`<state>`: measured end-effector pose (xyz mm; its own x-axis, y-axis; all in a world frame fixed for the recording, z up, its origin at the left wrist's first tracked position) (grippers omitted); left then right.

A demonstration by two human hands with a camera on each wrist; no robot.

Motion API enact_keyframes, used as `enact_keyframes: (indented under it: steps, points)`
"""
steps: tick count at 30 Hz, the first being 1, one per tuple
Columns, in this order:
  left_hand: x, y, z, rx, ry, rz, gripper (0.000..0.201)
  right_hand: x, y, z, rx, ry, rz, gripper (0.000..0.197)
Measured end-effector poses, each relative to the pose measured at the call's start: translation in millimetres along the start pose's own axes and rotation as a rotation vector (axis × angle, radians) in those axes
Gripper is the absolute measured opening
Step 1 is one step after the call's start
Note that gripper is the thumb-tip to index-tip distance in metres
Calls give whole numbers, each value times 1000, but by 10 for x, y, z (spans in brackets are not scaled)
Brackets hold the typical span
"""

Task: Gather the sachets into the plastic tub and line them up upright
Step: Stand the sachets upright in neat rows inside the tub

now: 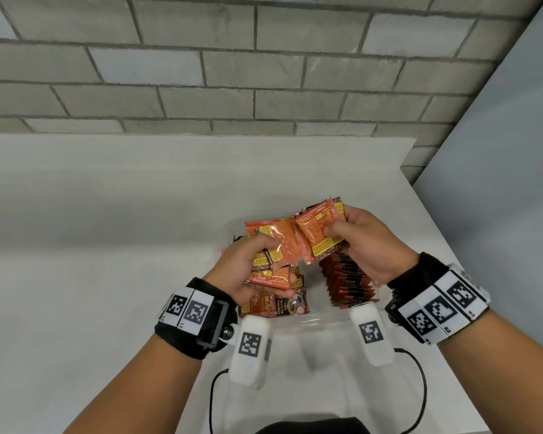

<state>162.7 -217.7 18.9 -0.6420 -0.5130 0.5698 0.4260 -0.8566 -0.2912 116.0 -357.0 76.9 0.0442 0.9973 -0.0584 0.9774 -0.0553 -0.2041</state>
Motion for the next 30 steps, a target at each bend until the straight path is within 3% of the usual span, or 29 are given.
enact_keyframes:
  steps: [5, 9, 13, 19, 25, 30]
  points:
    - [62, 35, -22, -92, 124, -66, 47, 73, 67, -100, 15, -264, -109, 21]
    - [71, 66, -20, -71, 86, -81, 45, 42, 79, -111, 19, -327, -90, 20]
    - [26, 44, 23, -10, -56, -88, 32, -49, 44, -29, 11, -248, -37, 22]
    - [-22, 24, 52, 33, 29, -60, 42, -101, 6, 126, 26, 226, 17, 26]
    - [68, 62, 86, 117, 237, -43, 38, 121, -2, 232, 129, 139, -98, 23]
    - [115, 60, 58, 114, 172, -46, 32, 108, -17, 272, 110, 163, -55, 21]
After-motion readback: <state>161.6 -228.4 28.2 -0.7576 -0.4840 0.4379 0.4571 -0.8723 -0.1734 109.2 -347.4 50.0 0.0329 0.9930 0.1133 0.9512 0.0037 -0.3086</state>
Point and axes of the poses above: each hand's wrist, its own y-axis towards the middle knuckle, its own x-axis out of the palm, z = x × y, the point moved 8 cm from there along y, towards the middle knuckle, and after that the axes turned 11 degrees about -z, right-handed, at the moved point
